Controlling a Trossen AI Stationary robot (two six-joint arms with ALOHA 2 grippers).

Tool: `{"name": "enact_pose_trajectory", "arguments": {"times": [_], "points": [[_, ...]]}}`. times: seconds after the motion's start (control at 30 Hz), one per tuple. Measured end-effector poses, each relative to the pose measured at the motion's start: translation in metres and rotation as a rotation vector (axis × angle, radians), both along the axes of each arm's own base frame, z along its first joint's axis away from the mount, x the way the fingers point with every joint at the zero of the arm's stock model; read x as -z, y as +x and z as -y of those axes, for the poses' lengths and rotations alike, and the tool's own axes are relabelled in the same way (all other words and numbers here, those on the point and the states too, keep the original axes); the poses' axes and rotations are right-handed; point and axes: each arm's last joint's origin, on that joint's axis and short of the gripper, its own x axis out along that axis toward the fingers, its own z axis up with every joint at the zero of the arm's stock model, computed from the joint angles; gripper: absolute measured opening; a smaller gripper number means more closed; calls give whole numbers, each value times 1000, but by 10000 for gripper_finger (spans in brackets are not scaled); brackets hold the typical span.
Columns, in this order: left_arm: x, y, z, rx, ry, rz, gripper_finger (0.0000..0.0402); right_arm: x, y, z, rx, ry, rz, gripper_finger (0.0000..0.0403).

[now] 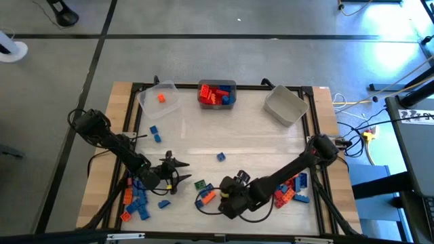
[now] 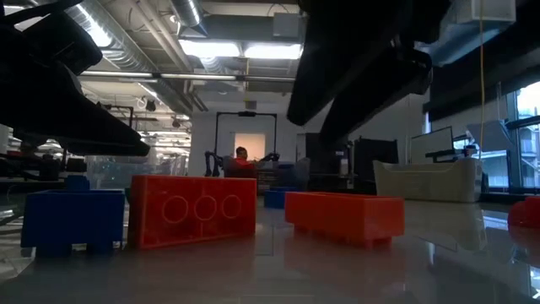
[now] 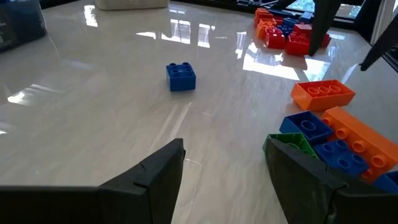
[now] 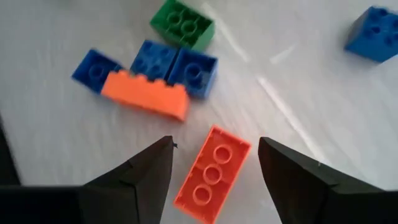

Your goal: Sort blocks by size

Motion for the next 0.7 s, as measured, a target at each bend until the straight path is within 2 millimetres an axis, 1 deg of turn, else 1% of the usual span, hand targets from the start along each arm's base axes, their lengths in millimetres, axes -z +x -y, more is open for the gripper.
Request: {"name": "enact_pose_trajectory", "arguments": {"times": [0.13,0.3,0.47,0.7], "points": [[0,0,0,0,0,0,214,7,0,-3,20,-13,1,237],[0,0,0,-1,-3,1,214,24,1,-6,29,3,-45,237],[0,0,0,-1,-3,1,214,31,2,-8,30,10,-60,237],[0,0,0,-1,-2,0,214,47,4,-10,17,29,-107,237]]}}
